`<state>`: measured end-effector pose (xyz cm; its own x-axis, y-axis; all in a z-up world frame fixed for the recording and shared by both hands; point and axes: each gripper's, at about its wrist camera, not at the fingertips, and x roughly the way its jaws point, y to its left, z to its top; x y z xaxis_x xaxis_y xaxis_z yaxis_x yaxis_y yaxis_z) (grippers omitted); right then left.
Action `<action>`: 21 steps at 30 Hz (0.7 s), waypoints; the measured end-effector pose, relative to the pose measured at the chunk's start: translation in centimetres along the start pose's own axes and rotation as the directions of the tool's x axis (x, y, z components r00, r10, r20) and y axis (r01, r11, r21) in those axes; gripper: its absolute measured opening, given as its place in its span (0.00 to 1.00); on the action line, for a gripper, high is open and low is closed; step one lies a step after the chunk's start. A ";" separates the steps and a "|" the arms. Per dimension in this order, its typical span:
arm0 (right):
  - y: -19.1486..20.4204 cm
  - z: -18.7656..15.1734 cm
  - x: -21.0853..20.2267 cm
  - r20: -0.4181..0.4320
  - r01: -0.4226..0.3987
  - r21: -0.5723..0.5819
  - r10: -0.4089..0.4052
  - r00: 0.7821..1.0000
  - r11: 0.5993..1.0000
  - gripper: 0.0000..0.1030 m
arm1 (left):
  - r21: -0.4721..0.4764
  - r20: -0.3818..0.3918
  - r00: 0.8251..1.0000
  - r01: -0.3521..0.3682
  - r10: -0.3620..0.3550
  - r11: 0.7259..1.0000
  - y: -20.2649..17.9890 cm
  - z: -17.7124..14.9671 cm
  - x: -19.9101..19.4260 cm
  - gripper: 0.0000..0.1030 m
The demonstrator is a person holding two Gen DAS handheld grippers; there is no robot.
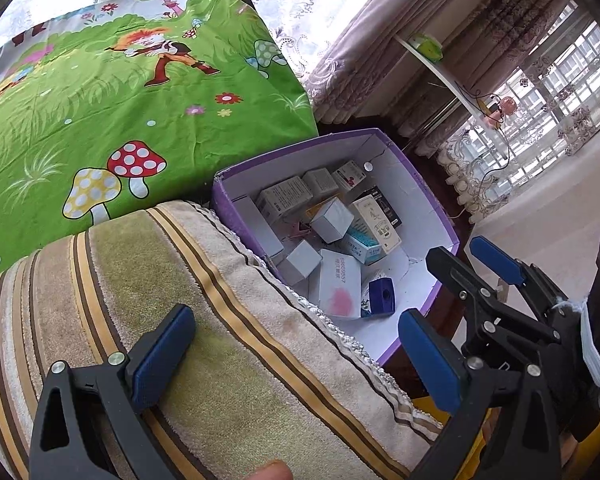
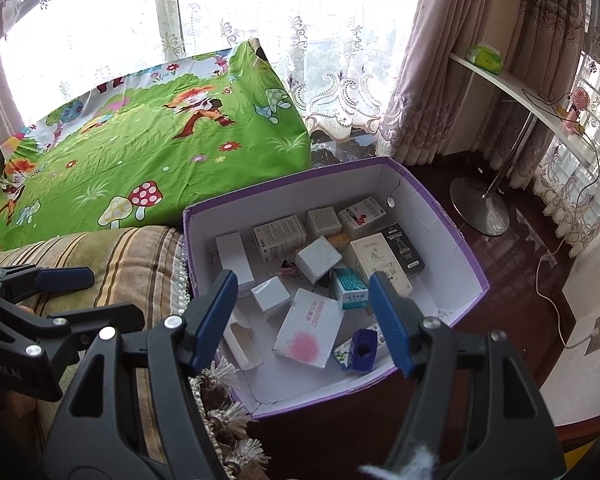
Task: Organize rigid objects
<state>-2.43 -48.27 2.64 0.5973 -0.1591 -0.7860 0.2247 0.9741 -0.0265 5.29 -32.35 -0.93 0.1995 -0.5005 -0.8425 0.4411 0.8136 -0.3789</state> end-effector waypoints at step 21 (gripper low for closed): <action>0.0 -0.1 -0.1 0.000 -0.001 -0.001 0.001 1.000 1.000 0.70 | 0.000 0.001 1.000 0.001 -0.001 1.000 0.0 0.0 0.0 1.00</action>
<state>-2.57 -48.23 2.62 0.5976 -0.1586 -0.7859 0.2235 0.9743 -0.0267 5.29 -32.34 -0.95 0.1998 -0.5013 -0.8419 0.4413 0.8132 -0.3795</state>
